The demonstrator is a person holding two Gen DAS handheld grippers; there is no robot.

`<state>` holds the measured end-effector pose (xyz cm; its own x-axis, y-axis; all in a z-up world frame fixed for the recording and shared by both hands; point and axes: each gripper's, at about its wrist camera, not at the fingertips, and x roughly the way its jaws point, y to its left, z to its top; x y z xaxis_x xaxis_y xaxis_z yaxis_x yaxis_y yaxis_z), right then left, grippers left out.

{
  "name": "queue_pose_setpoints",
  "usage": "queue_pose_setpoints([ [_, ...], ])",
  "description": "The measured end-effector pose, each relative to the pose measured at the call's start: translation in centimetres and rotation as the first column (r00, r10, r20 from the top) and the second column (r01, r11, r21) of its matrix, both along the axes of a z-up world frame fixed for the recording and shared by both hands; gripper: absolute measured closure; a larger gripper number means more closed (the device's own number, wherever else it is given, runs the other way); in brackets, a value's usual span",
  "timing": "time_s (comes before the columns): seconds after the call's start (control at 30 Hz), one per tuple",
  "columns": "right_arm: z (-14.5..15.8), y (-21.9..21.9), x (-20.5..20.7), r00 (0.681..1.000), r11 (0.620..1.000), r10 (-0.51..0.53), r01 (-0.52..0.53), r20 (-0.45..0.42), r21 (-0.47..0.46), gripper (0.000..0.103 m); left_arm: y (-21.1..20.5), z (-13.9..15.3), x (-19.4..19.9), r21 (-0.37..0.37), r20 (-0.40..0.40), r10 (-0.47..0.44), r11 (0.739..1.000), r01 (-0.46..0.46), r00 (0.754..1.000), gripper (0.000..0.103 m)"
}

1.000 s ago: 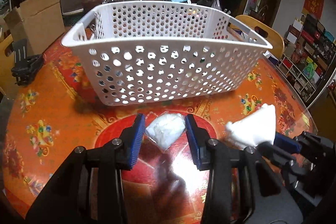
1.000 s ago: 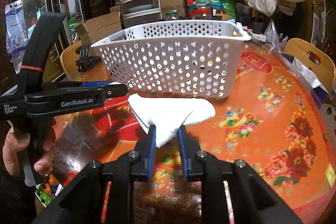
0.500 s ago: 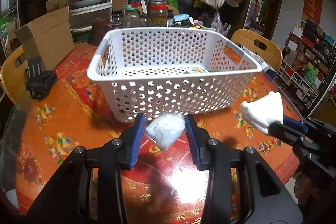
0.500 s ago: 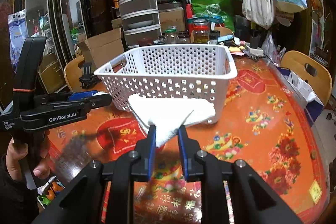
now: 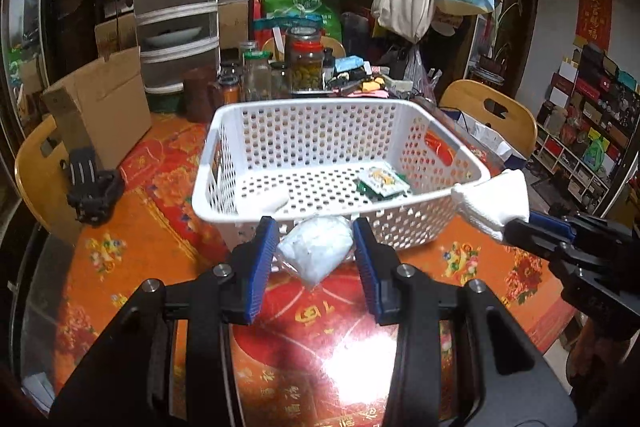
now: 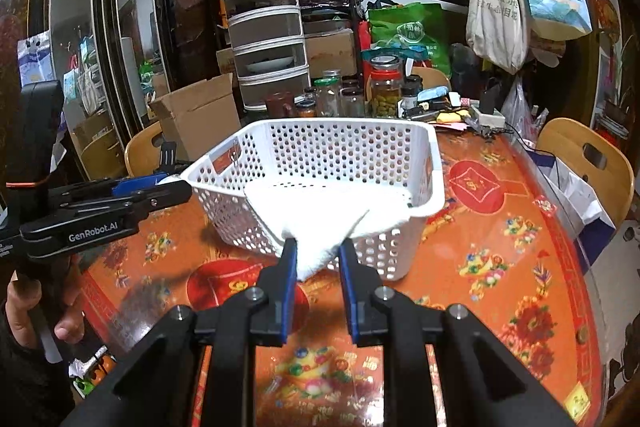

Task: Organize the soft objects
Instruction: 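Carry the white bag and white cloth over the basket with both tools, then lower the bag and cloth into the basket and open both tools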

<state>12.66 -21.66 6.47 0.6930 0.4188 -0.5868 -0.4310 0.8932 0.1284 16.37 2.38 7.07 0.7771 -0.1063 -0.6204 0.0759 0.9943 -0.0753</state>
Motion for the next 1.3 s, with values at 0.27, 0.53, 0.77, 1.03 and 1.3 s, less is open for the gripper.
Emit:
queue_pose_setpoints([
  [0.27,2.1,0.6,3.0,1.000,1.000,0.004,-0.004,0.009,0.000,0.085,0.8,2.9,3.4,-0.007,-0.001,0.007,1.000,-0.007,1.000,0.066],
  [0.53,2.3,2.0,9.4,0.998,0.999,-0.014,0.012,-0.059,-0.035,0.084,0.9,3.3,10.6,0.019,-0.076,0.024,1.000,-0.023,0.997,0.066],
  [0.77,0.1,3.7,15.0,0.989,0.995,-0.027,0.012,-0.149,-0.098,0.084,0.6,0.2,16.6,0.038,-0.193,0.037,0.999,-0.031,0.981,0.066],
  [1.03,-4.3,5.1,19.6,0.961,0.989,-0.048,0.006,-0.273,-0.150,0.084,0.4,-5.4,21.7,0.066,-0.342,0.064,0.997,-0.044,0.937,0.066],
  [1.3,-5.7,5.1,20.6,0.950,0.989,-0.051,0.005,-0.308,-0.147,0.082,0.2,-7.6,23.0,0.070,-0.392,0.066,0.997,-0.041,0.918,0.066],
])
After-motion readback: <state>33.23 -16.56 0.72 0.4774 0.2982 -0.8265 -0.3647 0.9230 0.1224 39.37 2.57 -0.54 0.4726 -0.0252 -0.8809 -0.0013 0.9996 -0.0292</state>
